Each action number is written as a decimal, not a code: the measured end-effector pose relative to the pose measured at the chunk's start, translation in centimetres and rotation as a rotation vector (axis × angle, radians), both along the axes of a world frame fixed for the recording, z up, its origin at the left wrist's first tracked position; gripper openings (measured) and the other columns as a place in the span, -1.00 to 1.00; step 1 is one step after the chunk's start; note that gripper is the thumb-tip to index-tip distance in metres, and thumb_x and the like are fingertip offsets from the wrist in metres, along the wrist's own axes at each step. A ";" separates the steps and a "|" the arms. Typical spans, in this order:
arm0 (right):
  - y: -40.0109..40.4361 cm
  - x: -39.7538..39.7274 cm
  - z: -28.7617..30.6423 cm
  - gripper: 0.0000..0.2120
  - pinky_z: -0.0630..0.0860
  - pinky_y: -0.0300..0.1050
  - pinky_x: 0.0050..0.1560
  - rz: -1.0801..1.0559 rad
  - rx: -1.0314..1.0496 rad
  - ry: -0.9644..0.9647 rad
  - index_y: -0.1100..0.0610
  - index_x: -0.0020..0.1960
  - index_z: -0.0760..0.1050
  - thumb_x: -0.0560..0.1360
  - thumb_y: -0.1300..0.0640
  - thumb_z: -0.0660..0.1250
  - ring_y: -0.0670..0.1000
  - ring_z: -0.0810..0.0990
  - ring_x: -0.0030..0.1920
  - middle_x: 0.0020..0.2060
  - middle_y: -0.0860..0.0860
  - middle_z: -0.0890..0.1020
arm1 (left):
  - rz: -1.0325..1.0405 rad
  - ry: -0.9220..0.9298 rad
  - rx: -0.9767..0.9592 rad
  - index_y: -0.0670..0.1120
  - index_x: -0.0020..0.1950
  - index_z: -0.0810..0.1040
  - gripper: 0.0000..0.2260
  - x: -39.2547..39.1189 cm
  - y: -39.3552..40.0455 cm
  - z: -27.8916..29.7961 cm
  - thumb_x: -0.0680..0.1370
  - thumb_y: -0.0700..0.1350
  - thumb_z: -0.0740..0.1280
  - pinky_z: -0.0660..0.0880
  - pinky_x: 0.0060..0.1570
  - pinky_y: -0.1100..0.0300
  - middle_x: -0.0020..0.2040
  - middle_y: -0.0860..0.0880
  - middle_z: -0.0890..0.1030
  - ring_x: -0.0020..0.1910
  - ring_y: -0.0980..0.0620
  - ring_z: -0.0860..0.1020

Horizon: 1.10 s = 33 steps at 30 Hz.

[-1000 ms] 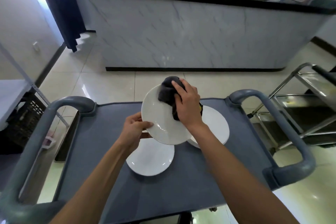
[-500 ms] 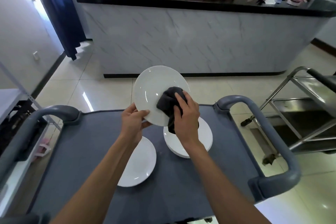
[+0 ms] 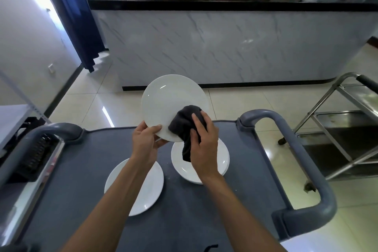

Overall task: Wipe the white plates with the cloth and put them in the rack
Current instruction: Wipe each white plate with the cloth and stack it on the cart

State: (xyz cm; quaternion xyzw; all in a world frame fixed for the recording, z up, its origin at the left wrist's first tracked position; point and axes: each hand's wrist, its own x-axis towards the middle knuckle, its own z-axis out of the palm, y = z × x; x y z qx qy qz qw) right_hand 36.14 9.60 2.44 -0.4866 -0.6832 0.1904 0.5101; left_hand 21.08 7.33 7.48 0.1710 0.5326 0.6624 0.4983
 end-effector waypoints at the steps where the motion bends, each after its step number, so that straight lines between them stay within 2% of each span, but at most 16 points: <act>1: 0.6 0.6 0.0 -0.58 0.35 0.02 0.43 -0.015 0.003 -0.006 0.02 0.48 0.44 0.64 0.21 0.24 0.00 0.34 0.42 0.51 -0.01 0.36 | -0.002 0.018 -0.003 -0.15 0.17 0.61 -0.72 0.2 0.0 0.0 0.54 -0.39 0.29 0.66 -0.16 -0.04 0.00 -0.14 0.67 -0.08 -0.14 0.63; 7: 4.4 3.3 0.5 -0.60 0.37 0.07 0.41 -0.023 0.037 -0.079 0.07 0.43 0.50 0.61 0.24 0.27 0.05 0.36 0.39 0.44 0.07 0.45 | -0.022 0.099 -0.019 -0.19 0.21 0.59 -0.70 1.2 -0.1 0.1 0.53 -0.42 0.29 0.67 -0.16 -0.04 0.03 -0.14 0.67 -0.07 -0.17 0.62; 13: 6.9 4.1 1.5 -0.62 0.41 0.11 0.34 -0.019 0.065 -0.097 0.10 0.39 0.54 0.59 0.28 0.28 0.14 0.42 0.33 0.39 0.09 0.50 | -0.045 0.124 -0.046 -0.15 0.10 0.61 -0.73 2.1 -0.3 0.1 0.52 -0.43 0.30 0.66 -0.16 -0.07 -0.03 -0.11 0.67 -0.06 -0.19 0.62; 20: 9.6 3.8 3.6 -0.62 0.44 0.19 0.32 0.020 0.089 -0.117 0.13 0.38 0.55 0.58 0.29 0.28 0.21 0.45 0.31 0.39 0.12 0.50 | -0.096 0.187 -0.079 -0.19 0.10 0.62 -0.76 2.8 -1.0 0.0 0.52 -0.43 0.33 0.64 -0.25 -0.04 -0.01 -0.16 0.69 -0.04 -0.25 0.64; 25: 9.3 2.2 5.4 -0.62 0.42 0.20 0.34 0.121 0.121 -0.143 0.11 0.41 0.52 0.61 0.27 0.25 0.19 0.44 0.34 0.41 0.11 0.48 | -0.132 0.204 -0.077 -0.15 0.06 0.64 -0.75 3.7 -1.4 0.5 0.52 -0.44 0.32 0.65 -0.26 -0.03 -0.07 -0.11 0.72 -0.10 -0.20 0.66; 28: 7.7 1.0 5.6 -0.63 0.41 0.24 0.34 0.224 0.155 -0.176 0.11 0.42 0.51 0.63 0.25 0.23 0.19 0.43 0.34 0.42 0.11 0.47 | -0.160 0.223 -0.077 -0.19 0.09 0.65 -0.74 4.3 -1.4 0.5 0.51 -0.44 0.32 0.66 -0.19 -0.10 -0.02 -0.20 0.71 -0.09 -0.26 0.66; 33: 5.1 0.5 4.9 -0.61 0.38 0.18 0.35 0.317 0.153 -0.201 0.08 0.43 0.50 0.63 0.21 0.20 0.16 0.42 0.36 0.44 0.08 0.45 | -0.148 0.255 -0.063 -0.20 0.08 0.65 -0.75 4.4 -1.8 0.4 0.54 -0.44 0.28 0.64 -0.25 -0.01 -0.05 -0.16 0.73 -0.13 -0.19 0.70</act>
